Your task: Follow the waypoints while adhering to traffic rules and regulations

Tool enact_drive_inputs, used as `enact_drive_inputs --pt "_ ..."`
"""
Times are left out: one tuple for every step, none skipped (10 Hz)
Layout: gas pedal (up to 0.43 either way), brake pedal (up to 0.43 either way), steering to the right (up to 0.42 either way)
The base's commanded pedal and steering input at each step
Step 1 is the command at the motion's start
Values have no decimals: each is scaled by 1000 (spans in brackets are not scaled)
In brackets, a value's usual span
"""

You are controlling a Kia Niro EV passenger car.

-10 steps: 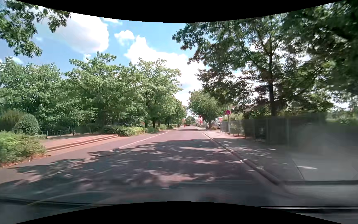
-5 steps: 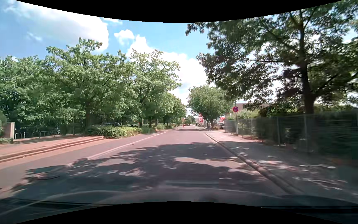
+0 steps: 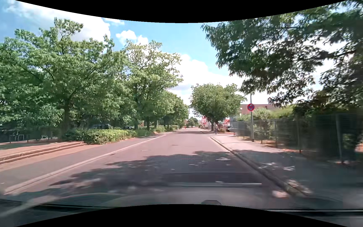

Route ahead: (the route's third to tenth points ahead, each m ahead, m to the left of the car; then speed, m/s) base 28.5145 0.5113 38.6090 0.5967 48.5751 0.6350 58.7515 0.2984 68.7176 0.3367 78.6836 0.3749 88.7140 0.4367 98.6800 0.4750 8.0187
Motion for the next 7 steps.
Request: enact_drive_inputs --pt "47 0 -4" --pt "47 0 -4" --pt "47 0 -4" --pt "47 0 -4" --pt "47 0 -4" --pt "47 0 -5" --pt "47 0 -4"
